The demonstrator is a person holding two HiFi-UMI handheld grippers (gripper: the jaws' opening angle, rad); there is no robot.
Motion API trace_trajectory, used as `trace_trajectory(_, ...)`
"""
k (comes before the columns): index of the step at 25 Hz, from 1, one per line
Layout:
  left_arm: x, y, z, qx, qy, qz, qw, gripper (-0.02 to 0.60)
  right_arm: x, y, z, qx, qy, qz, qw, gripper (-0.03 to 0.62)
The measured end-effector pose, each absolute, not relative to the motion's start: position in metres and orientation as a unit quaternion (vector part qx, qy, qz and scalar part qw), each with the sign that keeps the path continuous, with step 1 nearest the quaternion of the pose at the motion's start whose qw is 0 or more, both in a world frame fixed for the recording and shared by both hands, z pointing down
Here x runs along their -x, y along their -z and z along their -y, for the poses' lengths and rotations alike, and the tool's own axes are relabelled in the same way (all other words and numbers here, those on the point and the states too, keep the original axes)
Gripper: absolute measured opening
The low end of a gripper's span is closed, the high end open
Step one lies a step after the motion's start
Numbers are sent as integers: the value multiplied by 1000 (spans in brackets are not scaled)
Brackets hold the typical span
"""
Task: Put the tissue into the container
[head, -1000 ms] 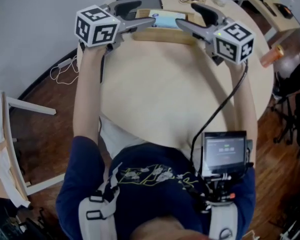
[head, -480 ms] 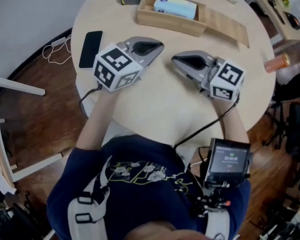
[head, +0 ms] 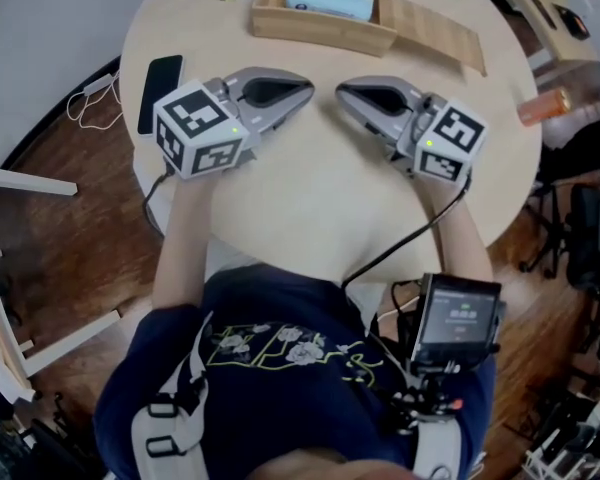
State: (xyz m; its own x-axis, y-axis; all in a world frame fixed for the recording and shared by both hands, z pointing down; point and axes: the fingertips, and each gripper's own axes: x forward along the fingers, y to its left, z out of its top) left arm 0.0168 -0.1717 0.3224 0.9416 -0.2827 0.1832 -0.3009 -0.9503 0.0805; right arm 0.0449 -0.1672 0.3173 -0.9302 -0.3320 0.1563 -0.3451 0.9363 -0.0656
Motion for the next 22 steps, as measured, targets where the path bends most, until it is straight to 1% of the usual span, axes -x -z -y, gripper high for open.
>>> trace_trajectory(3, -15, -324, 175, -982, -89, 159, 55, 2, -44, -319, 169, -174, -47, 980, 80, 3)
trace_trajectory(13, -12, -324, 179, -980, -89, 170, 55, 2, -45, -317, 171, -165, -45, 983, 68, 3)
trace_trajectory(22, -13, -323, 178, -981, -86, 165, 53, 2, -42, -316, 165, -141, -42, 987, 71, 3)
